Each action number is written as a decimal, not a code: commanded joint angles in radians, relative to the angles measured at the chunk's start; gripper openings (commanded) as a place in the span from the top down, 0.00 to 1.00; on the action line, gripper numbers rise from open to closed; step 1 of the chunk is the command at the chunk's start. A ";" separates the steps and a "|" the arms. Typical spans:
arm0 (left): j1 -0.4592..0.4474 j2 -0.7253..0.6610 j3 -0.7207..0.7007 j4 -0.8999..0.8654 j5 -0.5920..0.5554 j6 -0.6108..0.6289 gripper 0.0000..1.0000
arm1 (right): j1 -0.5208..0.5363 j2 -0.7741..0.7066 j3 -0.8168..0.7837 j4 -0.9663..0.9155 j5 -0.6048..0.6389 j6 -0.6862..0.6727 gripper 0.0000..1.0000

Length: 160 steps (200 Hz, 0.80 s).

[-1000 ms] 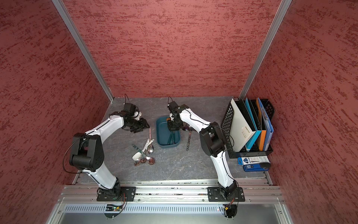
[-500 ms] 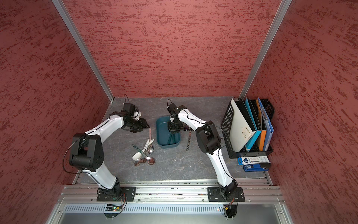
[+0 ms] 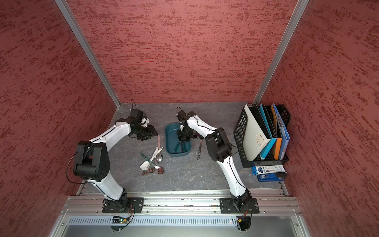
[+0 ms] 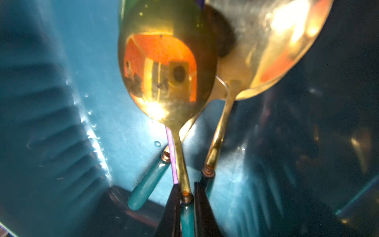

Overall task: Put the spoon into the storage box
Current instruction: Place the spoon in the storage box.

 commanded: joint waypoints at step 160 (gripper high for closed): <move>-0.120 0.111 0.307 -0.139 -0.107 0.084 0.38 | -0.050 -0.322 -0.155 0.006 0.197 -0.213 0.61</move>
